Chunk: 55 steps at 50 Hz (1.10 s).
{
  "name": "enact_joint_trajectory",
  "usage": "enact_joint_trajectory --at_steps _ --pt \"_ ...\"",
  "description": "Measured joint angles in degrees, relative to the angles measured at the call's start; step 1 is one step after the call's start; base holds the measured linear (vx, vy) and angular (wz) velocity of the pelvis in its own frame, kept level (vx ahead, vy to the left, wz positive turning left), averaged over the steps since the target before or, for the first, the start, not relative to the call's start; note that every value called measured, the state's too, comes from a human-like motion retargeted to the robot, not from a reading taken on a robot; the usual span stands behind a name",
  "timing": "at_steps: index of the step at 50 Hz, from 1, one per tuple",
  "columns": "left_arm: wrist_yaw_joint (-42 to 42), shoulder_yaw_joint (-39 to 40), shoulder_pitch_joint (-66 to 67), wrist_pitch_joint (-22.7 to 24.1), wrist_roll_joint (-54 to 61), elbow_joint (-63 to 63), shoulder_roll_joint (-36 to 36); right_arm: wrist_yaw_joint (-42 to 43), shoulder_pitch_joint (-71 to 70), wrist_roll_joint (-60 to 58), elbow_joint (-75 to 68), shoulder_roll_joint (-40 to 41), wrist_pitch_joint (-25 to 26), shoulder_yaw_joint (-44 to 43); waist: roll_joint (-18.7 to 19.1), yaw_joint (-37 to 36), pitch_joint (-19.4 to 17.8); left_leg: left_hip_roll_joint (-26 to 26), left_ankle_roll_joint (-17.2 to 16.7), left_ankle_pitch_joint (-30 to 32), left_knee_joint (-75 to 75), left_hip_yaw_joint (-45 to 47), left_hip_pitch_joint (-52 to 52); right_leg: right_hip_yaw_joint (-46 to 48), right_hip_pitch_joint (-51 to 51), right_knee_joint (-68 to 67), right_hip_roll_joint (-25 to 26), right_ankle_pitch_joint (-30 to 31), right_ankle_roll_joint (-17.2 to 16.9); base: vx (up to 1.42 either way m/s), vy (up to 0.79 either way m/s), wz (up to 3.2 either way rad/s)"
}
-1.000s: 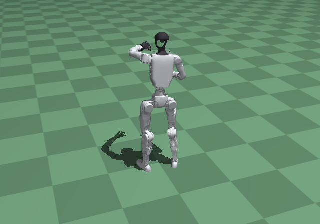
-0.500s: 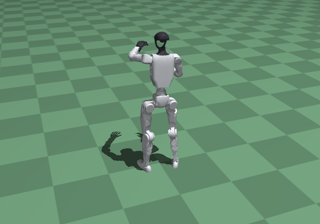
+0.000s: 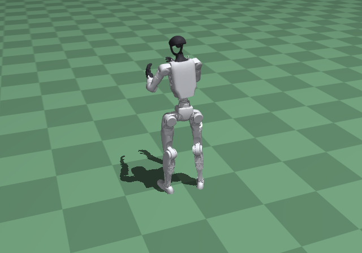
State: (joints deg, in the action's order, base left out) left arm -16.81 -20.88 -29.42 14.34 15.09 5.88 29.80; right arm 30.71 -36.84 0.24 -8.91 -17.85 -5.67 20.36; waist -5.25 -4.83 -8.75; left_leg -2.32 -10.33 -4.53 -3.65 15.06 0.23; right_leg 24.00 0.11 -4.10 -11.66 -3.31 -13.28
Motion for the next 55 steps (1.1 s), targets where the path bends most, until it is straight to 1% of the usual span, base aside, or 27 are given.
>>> enact_joint_trajectory --at_steps 8,11,14,18,22,25,30,36,40,44,48,55 --pt "-0.2 2.1 8.5 0.7 1.8 -10.3 0.7 -3.5 1.2 11.7 15.4 -4.9 -2.8 -1.4 -3.1 -2.4 -1.9 0.3 0.0 0.8 -1.1 -2.1 -0.9 2.2 0.0 0.1 -0.1 0.0 0.1 0.03 0.02 0.24" --pt "0.2 2.5 11.6 0.8 3.0 -13.3 1.2 -4.7 -2.4 14.2 16.6 -7.3 -2.7 -0.8 -4.2 -3.4 -2.3 0.3 0.0 0.9 -1.2 -2.6 -1.2 2.7 -0.2 -0.1 -0.2 0.0 0.2 0.03 0.02 0.13" --pt "0.8 2.7 14.1 0.5 4.3 -15.2 1.5 -5.6 -9.3 16.0 14.1 -9.6 -1.9 1.3 -5.2 -4.6 -2.6 0.3 -0.1 0.9 -1.3 -2.9 -1.5 3.0 -0.4 -0.3 -0.2 0.0 0.4 0.00 0.00 0.00" --pt "2.4 2.6 16.3 -1.0 6.0 -16.2 1.2 -8.6 -21.2 20.9 5.4 -11.4 0.5 5.9 -6.3 -6.6 -3.1 0.3 -0.2 0.9 -1.3 -3.0 -1.8 3.0 -0.7 -0.3 -0.2 0.2 0.6 0.00 0.00 0.00" --pt "4.5 1.7 17.0 -3.4 6.7 -15.7 0.3 -13.7 -33.3 28.4 -7.5 -11.3 3.6 11.0 -6.9 -9.1 -3.8 0.3 -0.3 0.9 -1.3 -3.0 -2.1 2.9 -0.9 -0.2 -0.2 0.4 0.9 0.00 0.00 0.00" --pt "5.9 0.4 16.7 -5.0 6.3 -15.0 -0.5 -16.6 -41.6 31.7 -17.9 -10.7 5.9 14.4 -7.1 -11.2 -4.5 0.3 -0.4 1.0 -1.3 -3.0 -2.4 2.8 -1.2 -0.1 -0.1 0.7 1.2 0.00 0.00 0.00" --pt "7.9 -3.0 15.2 -6.0 5.4 -14.3 -1.9 -18.4 -53.4 31.3 -34.1 -9.6 8.4 19.3 -7.4 -15.2 -5.7 0.3 -0.5 1.2 -1.2 -3.0 -3.1 2.7 -1.8 0.2 -0.1 1.2 1.4 0.00 0.00 0.00" --pt "11.0 -7.7 12.8 -6.8 4.7 -13.7 -3.7 -20.4 -63.1 32.4 -52.3 -7.7 11.5 23.7 -7.7 -20.0 -7.1 0.2 -0.6 1.5 -1.3 -3.2 -4.1 2.9 -2.4 0.5 0.1 1.8 1.4 0.00 0.00 0.00" --pt "12.2 -10.4 11.3 -7.6 4.3 -13.3 -4.7 -21.6 -67.2 34.1 -64.3 -6.1 14.2 24.8 -7.9 -22.9 -7.9 0.1 -0.6 1.7 -1.3 -3.7 -4.8 3.4 -2.8 0.8 0.3 2.2 1.1 0.00 0.00 0.00" --pt "12.7 -12.7 10.0 -7.8 4.0 -13.1 -5.0 -21.6 -68.2 34.9 -71.4 -5.1 15.1 24.4 -8.0 -25.1 -8.6 0.1 -0.6 1.9 -1.3 -4.5 -5.6 4.2 -3.0 0.9 0.3 2.3 0.9 0.02 0.01 0.15" --pt "12.7 -14.4 9.3 -7.0 3.9 -13.2 -4.9 -19.7 -66.0 35.3 -72.9 -4.9 14.0 24.1 -7.9 -26.8 -9.2 0.2 -0.5 2.2 -1.3 -5.6 -6.3 5.3 -3.1 0.8 0.2 2.3 0.9 0.02 0.01 0.23" --pt "11.0 -15.4 9.2 -5.7 4.1 -13.2 -4.4 -13.8 -62.8 34.7 -72.7 -4.4 11.8 22.2 -7.2 -28.7 -10.0 0.5 -0.3 2.5 -1.3 -7.0 -7.2 6.7 -3.2 0.7 0.1 2.0 1.4 0.01 0.01 0.15"
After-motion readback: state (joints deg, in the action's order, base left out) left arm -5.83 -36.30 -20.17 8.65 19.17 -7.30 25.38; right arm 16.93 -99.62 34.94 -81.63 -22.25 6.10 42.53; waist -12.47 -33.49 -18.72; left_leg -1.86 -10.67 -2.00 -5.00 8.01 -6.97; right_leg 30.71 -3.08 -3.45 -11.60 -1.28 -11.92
